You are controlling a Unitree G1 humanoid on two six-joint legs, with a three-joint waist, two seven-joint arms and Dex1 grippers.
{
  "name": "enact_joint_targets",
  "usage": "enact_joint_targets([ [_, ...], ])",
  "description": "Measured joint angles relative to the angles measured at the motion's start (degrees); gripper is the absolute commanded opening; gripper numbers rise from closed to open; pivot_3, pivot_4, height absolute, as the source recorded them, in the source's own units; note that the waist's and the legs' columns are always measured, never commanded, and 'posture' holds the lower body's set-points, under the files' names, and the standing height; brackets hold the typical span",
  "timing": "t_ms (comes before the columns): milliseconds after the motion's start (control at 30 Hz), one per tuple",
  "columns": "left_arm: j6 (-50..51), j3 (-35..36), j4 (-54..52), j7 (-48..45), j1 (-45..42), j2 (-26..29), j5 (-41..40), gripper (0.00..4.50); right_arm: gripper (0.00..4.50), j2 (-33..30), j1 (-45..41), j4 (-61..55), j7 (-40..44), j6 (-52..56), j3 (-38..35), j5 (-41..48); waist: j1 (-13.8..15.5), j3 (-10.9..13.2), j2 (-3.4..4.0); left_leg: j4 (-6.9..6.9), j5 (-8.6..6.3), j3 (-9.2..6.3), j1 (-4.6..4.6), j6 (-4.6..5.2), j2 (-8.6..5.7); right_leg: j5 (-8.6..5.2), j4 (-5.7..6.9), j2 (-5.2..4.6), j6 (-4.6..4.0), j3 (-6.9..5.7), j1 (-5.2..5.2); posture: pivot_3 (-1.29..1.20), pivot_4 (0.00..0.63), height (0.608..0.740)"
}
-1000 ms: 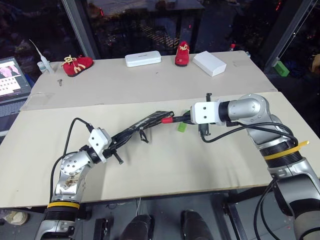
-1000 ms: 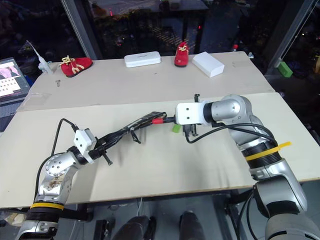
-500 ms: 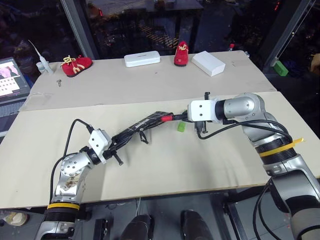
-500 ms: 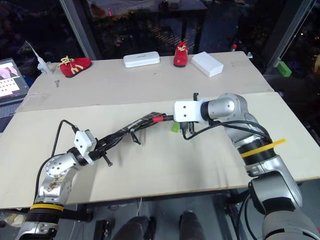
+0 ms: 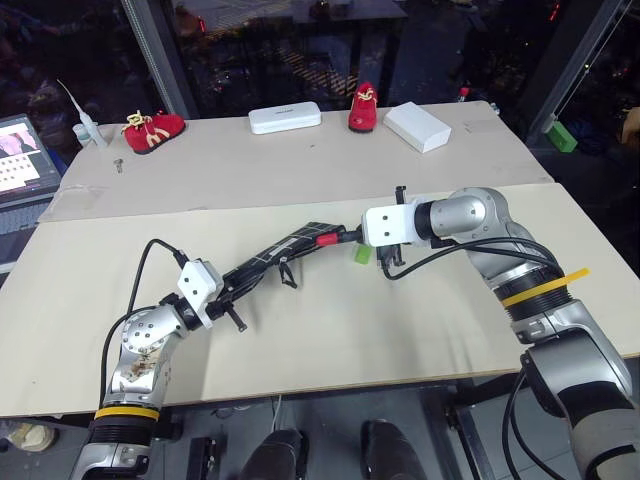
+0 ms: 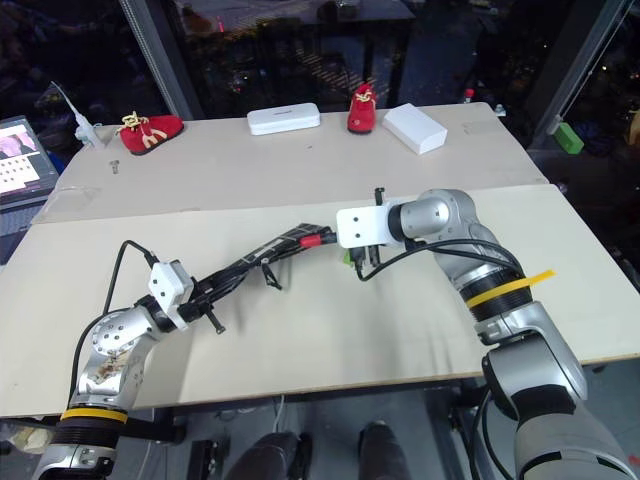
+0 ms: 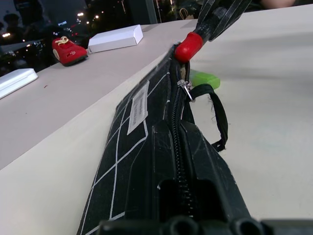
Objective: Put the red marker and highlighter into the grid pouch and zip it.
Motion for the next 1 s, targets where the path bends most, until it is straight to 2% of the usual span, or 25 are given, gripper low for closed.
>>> enact_joint_targets([
  [367,-0.02,0.02,0.00,-0.04,-0.01,-0.07,-0.11,0.00,0.49,1.55,-2.95,3.99,-2.10,-1.80,0.88,-3.29,-0.15,0.00,0.00,0.00,0.00,0.00,0.01,-0.01,0.01,0.01,0.01,0.02,-0.01,0.01,-0.01,0.00,0.150,0.740],
  [633,-0.03,-0.01,0.46,-0.28,-0.68,-0.08,-0.10,0.00,0.49,9.05,-5.00,5.06,-3.73,-4.41,6.41,-7.29,-0.35,0.00,0.00,0.02,-0.11,0.03,0.01,-0.25,0.42,0.12,-0.01,0.48,-0.20,0.01,-0.07,0.00,0.150,0.740],
  [933,-0.05,0.05,0.73,-0.92,-1.28,-0.08,-0.25,0.00,0.49,15.15,-7.58,6.72,-6.09,-5.25,8.93,-9.53,-0.51,0.00,0.00,0.02,-0.15,0.03,0.04,-0.43,0.61,0.19,0.01,0.69,-0.33,0.01,-0.14,0.00,0.150,0.740],
  [1000,-0.05,0.06,0.73,-1.16,-1.28,-0.08,-0.25,0.00,1.48,15.60,-7.45,6.74,-6.06,-5.26,9.15,-9.35,-0.51,0.00,0.01,0.02,-0.16,0.03,0.04,-0.43,0.61,0.20,0.01,0.69,-0.33,0.01,-0.14,0.00,0.150,0.740],
])
